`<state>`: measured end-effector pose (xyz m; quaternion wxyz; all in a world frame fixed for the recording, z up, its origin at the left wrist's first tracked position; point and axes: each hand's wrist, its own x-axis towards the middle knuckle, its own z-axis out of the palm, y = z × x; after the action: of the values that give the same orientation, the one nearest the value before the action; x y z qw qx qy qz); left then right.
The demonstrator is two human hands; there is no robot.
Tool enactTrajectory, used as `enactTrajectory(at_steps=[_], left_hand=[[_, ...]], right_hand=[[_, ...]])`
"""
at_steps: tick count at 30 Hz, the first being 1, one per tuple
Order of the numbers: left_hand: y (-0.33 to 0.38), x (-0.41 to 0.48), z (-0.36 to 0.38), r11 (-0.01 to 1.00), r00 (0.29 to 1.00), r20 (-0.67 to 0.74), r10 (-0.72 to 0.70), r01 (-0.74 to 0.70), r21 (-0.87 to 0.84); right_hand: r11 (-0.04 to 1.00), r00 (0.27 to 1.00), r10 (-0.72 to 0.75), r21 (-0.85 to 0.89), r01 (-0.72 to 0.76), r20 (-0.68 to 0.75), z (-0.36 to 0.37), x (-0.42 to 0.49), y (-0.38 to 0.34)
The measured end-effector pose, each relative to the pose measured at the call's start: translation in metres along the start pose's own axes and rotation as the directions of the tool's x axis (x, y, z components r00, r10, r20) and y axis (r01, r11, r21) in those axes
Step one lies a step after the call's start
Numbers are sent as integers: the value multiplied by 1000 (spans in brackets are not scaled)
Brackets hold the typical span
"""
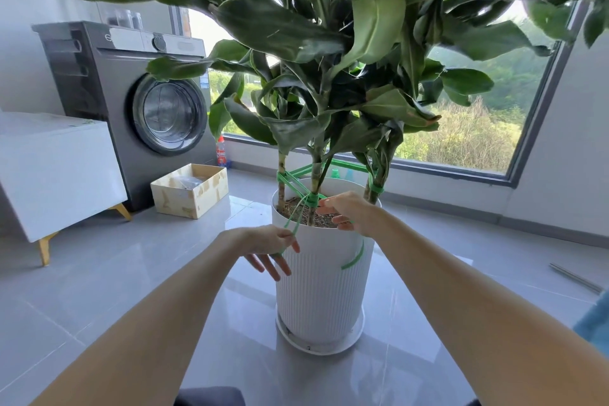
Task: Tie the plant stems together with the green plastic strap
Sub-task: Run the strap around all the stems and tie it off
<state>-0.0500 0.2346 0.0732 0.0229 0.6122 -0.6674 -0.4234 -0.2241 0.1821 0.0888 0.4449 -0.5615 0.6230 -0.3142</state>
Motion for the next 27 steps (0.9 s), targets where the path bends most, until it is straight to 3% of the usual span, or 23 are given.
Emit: enactTrajectory(at_steps=[7,17,23,27], left_hand=[[-2,-4,6,994,990,104,-96,90,55],[-24,-6,2,978,984,-8,-178,178,109],[-53,-10,-10,929,932,-62,-356,361,80],[-75,-13,-16,862,883,-54,-467,468,197]], right_hand=[[996,994,73,46,-77,83,17,-3,2],[922,994,61,376,-92,95,39,-6,-2],[951,997,26,307,-46,67,32,-11,0],[955,995,54,288,-75,80,30,-13,0]])
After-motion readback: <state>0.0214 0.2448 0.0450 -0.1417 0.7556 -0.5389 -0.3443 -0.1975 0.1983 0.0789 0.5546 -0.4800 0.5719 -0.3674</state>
